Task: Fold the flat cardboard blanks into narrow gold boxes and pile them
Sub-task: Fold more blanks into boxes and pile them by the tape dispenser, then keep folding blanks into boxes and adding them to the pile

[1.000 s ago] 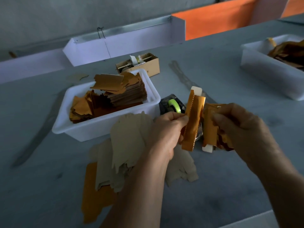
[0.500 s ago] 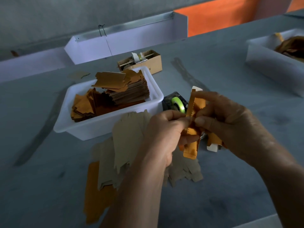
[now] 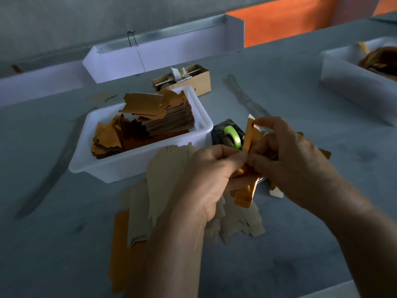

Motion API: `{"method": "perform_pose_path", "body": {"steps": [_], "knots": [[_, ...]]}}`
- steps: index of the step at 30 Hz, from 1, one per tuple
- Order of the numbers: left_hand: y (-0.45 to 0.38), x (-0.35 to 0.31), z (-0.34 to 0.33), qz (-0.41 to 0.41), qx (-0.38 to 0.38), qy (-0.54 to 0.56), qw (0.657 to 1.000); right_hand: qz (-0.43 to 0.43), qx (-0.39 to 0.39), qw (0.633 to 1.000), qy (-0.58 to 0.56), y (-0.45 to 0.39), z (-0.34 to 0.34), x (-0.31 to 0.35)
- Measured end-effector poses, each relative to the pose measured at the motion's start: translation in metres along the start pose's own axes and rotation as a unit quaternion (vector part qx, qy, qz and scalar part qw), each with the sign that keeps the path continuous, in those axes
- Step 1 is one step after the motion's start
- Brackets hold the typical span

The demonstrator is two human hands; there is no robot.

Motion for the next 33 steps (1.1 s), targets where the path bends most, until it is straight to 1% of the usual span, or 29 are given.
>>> {"method": "perform_pose_path", "body": {"steps": [2, 5, 8, 11, 12, 14, 15, 16, 17, 18, 19, 20, 23, 25, 26, 27, 28, 29, 30, 31, 32, 33], "knots": [[0.0, 0.002, 0.002, -0.005, -0.025, -0.025, 0.999, -0.005, -0.007, 1.0, 0.013, 0.0, -0.001, 0.0], [0.003, 0.0, 0.002, -0.019, -0.054, -0.026, 0.998, -0.013, -0.03, 0.998, 0.05, 0.001, 0.001, 0.002], [0.006, -0.004, 0.0, -0.062, -0.099, -0.08, 0.99, -0.029, -0.079, 0.992, 0.092, 0.005, 0.008, 0.004], [0.011, -0.01, 0.001, -0.109, -0.137, -0.144, 0.974, -0.071, -0.107, 0.983, 0.129, 0.008, 0.012, -0.002], [0.012, -0.012, 0.003, -0.12, -0.143, -0.147, 0.971, -0.086, -0.118, 0.981, 0.131, 0.009, 0.015, -0.004], [0.015, -0.018, 0.008, -0.133, -0.143, -0.135, 0.971, -0.085, -0.119, 0.981, 0.127, 0.01, 0.016, -0.005], [0.015, -0.02, 0.01, -0.132, -0.14, -0.132, 0.972, -0.079, -0.107, 0.986, 0.096, 0.009, 0.014, -0.006], [0.014, -0.019, 0.01, -0.126, -0.135, -0.124, 0.975, -0.082, -0.092, 0.992, 0.027, 0.009, 0.01, -0.009], [0.013, -0.019, 0.01, -0.114, -0.127, -0.111, 0.979, -0.098, -0.077, 0.99, -0.068, 0.009, 0.005, -0.013], [0.012, -0.017, 0.008, -0.099, -0.117, -0.107, 0.982, -0.119, -0.064, 0.977, -0.167, 0.01, 0.0, -0.017], [0.011, -0.015, 0.005, -0.082, -0.101, -0.11, 0.985, -0.134, -0.055, 0.96, -0.24, 0.011, -0.004, -0.019], [0.011, -0.012, 0.002, -0.063, -0.08, -0.108, 0.989, -0.138, -0.047, 0.95, -0.274, 0.01, -0.007, -0.021], [0.015, -0.007, -0.005, -0.017, -0.01, -0.077, 0.997, -0.135, -0.018, 0.949, -0.286, 0.007, -0.013, -0.026], [0.017, -0.01, -0.004, -0.025, 0.02, -0.122, 0.992, -0.146, -0.036, 0.946, -0.287, 0.004, -0.007, -0.038], [0.018, -0.013, 0.002, -0.042, 0.01, -0.157, 0.987, -0.15, -0.058, 0.951, -0.266, 0.002, 0.0, -0.045], [0.02, -0.018, 0.012, -0.064, -0.022, -0.212, 0.975, -0.15, -0.084, 0.961, -0.219, 0.0, 0.009, -0.053], [0.022, -0.024, 0.027, -0.083, -0.08, -0.286, 0.951, -0.148, -0.114, 0.969, -0.159, -0.003, 0.02, -0.06], [0.025, -0.03, 0.045, -0.094, -0.153, -0.37, 0.912, -0.144, -0.145, 0.974, -0.096, -0.004, 0.033, -0.069], [0.03, -0.035, 0.065, -0.089, -0.228, -0.446, 0.861, -0.145, -0.164, 0.975, -0.03, -0.007, 0.042, -0.079], [0.035, -0.035, 0.084, -0.064, -0.283, -0.497, 0.818, -0.159, -0.165, 0.973, 0.037, -0.009, 0.048, -0.091], [0.037, -0.028, 0.102, -0.019, -0.306, -0.52, 0.797, -0.183, -0.154, 0.966, 0.096, -0.011, 0.05, -0.103], [0.036, -0.016, 0.117, 0.039, -0.299, -0.526, 0.796, -0.207, -0.142, 0.957, 0.143, -0.011, 0.049, -0.114]]}}
Point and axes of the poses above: each hand's wrist, its own y-axis away from the middle knuckle, its own z-axis out of the back of the hand, x = y × z, the point moved 8 cm from there along -y, towards the middle knuckle, and after that the axes turned 11 degrees about -y, right-handed, at the moved point
